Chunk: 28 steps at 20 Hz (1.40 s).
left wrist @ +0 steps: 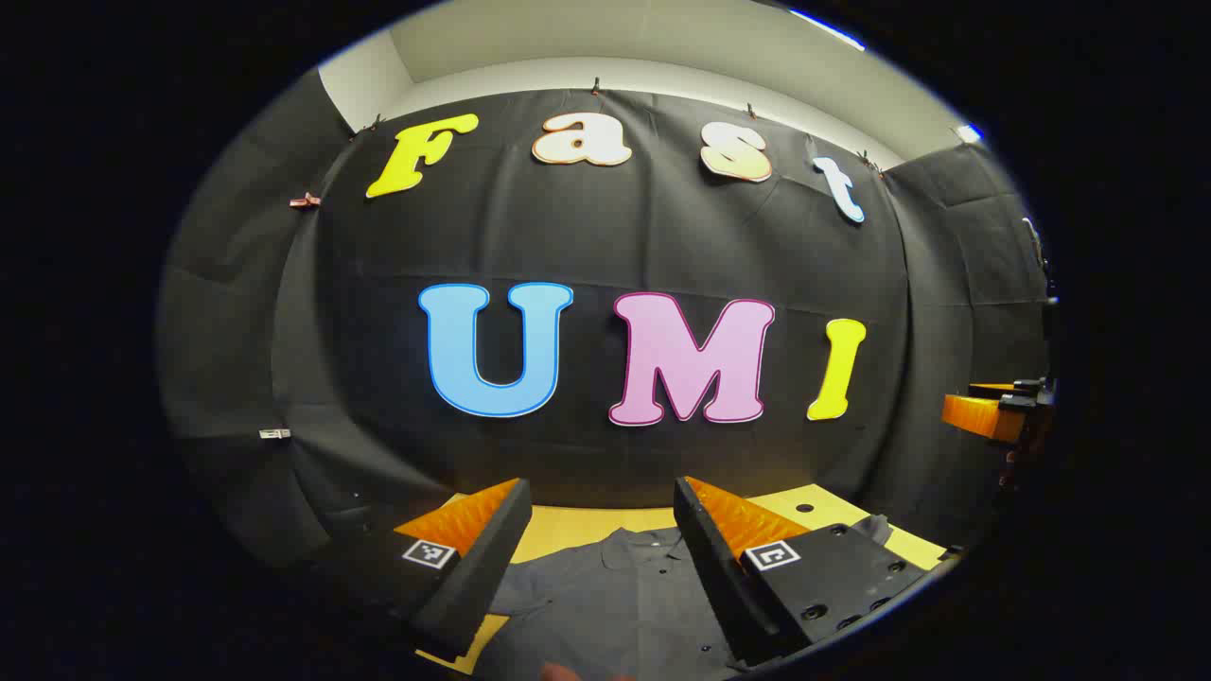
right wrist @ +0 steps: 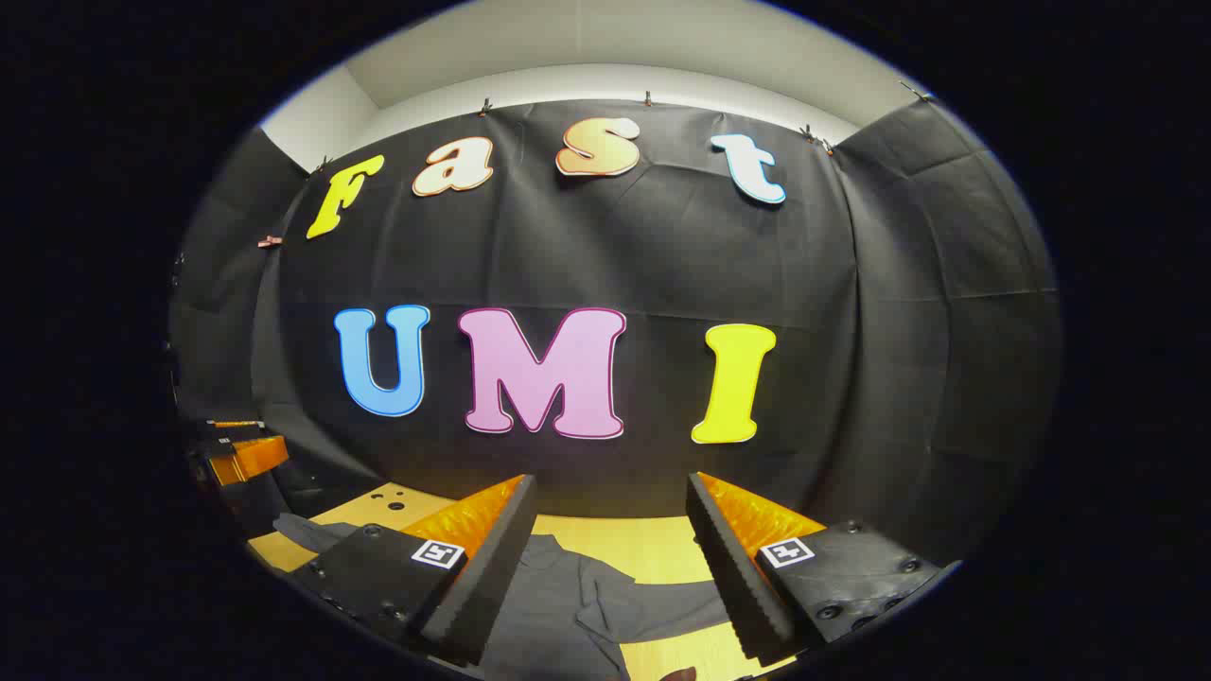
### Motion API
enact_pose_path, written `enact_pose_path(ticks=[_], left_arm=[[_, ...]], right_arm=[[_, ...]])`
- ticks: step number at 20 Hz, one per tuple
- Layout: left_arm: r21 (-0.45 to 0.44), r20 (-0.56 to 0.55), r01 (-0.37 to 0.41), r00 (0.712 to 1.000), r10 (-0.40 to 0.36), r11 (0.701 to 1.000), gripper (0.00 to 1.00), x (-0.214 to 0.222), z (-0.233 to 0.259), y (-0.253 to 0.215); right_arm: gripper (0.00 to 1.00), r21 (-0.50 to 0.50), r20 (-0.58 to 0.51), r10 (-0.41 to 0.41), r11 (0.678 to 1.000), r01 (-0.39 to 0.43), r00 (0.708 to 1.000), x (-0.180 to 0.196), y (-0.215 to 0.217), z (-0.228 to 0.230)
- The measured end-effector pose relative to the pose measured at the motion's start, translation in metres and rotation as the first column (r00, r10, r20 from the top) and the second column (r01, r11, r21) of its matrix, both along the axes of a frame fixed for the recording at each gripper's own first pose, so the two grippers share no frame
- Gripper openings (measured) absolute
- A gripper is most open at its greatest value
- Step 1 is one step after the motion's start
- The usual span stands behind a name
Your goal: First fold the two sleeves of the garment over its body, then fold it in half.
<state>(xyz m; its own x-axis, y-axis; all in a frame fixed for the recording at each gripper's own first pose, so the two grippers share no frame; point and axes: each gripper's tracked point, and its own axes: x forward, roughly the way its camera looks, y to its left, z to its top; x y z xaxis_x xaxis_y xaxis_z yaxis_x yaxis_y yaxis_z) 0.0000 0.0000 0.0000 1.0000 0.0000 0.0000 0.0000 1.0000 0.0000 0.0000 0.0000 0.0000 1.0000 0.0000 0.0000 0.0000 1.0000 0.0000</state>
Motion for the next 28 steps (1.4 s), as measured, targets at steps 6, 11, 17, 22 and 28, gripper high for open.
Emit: enact_pose_path(ticks=[6, 11, 17, 22, 28], left_arm=[[0.013, -0.007, -0.004, 1.0, 0.005, 1.0, 0.95, 0.01, -0.002, -0.007], [0.018, -0.021, -0.007, 1.0, 0.007, 1.0, 0.95, 0.012, -0.008, -0.012], [0.02, -0.038, -0.013, 0.999, 0.013, 1.0, 0.95, 0.013, -0.014, -0.016], [0.025, -0.052, -0.026, 0.998, 0.027, 0.999, 0.95, 0.014, -0.018, -0.023], [0.057, -0.089, -0.031, 0.995, 0.036, 0.998, 0.95, 0.014, -0.029, -0.043]], right_arm=[[0.97, -0.024, -0.005, 0.0, 1.0, 0.0, 1.0, 0.012, -0.008, -0.006], [0.97, -0.028, -0.019, 0.018, 0.999, -0.018, 1.0, 0.016, -0.007, -0.012], [0.97, -0.024, -0.033, 0.008, 1.0, -0.009, 0.999, 0.024, -0.018, -0.017], [0.97, -0.066, -0.094, -0.054, 0.997, 0.048, 0.994, 0.045, -0.068, -0.044], [0.97, -0.094, -0.228, -0.132, 0.989, 0.114, 0.965, 0.084, -0.158, -0.125]])
